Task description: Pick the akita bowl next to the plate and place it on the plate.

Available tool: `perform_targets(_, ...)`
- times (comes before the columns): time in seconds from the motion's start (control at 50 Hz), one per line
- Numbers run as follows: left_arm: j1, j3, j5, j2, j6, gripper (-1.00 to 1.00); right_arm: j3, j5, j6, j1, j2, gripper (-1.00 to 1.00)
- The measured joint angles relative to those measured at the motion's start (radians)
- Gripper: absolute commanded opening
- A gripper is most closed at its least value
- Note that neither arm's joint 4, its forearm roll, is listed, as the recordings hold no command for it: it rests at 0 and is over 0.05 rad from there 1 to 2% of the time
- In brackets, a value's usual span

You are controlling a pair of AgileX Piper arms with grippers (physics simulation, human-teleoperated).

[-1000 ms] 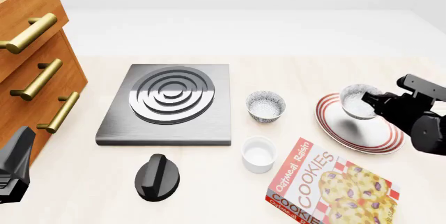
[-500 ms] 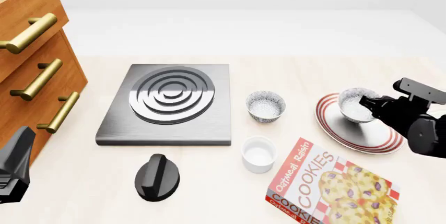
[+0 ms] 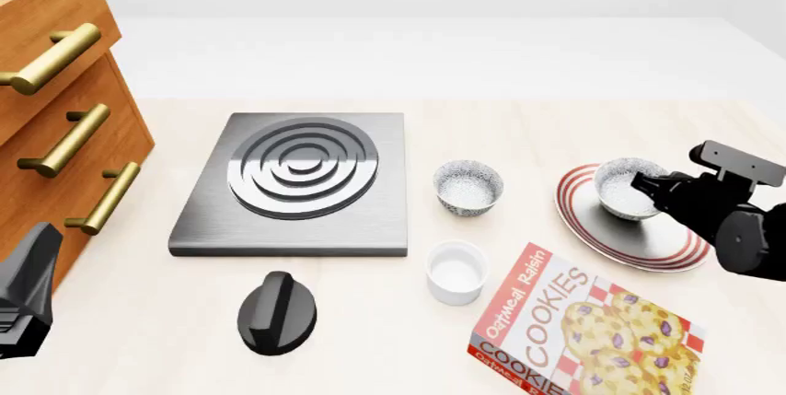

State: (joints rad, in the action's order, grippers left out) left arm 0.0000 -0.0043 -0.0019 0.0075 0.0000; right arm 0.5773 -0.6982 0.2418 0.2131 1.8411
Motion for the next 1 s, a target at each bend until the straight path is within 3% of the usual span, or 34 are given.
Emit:
perform_targets(0.24,0.0,0.0,0.0,0.0,0.0,1.0,0.002,-0.002,-0.006,0.002,0.005,-1.0)
perform_targets(0.26,0.0,0.0,0.0,0.0,0.0,1.0,0.002,-0.002,-0.006,0.003,0.005,1.0)
perform_targets(1.0,0.0,0.0,0.0,0.0,0.0,1.0,0.0,0.019,-0.011,0.014,-0.016,1.0)
